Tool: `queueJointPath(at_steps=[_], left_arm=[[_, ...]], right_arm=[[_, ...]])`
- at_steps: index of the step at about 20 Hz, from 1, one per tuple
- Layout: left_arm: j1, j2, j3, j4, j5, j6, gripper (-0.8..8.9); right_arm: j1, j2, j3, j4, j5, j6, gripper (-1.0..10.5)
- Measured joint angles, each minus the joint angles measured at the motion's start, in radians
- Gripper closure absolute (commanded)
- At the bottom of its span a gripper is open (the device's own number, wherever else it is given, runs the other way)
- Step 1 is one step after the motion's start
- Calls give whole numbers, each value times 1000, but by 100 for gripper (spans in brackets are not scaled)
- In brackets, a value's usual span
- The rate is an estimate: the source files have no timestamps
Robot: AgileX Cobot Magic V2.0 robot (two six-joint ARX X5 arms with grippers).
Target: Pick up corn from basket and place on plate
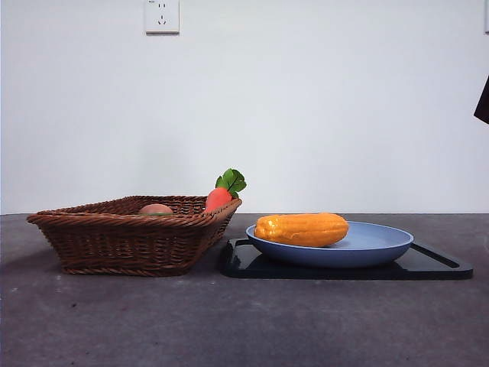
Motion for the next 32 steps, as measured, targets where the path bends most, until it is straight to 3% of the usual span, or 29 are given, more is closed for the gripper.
queueJointPath(at_steps=[4,7,10,13,20,26,32], left_arm=[[151,-325,-364,285,-11,-50,806],[197,-507,-620,486,-133,-104,806],[203,-652,-833,589,-234,-150,806],[204,-801,-993,606,-297,-169,806],[208,-1043,-1256,596,-306,-199,806],[208,-1152,-1330,468,-307,-233,806],[208,-1152,-1330,460,-309,-257,806]], right_arm=[[0,0,0,0,0,0,944],[0,0,0,0,0,0,944],[0,0,0,0,0,0,944],[0,0,0,0,0,0,944],[0,0,0,0,0,0,944],[0,0,0,0,0,0,944],[0,0,0,1,0,0,944]])
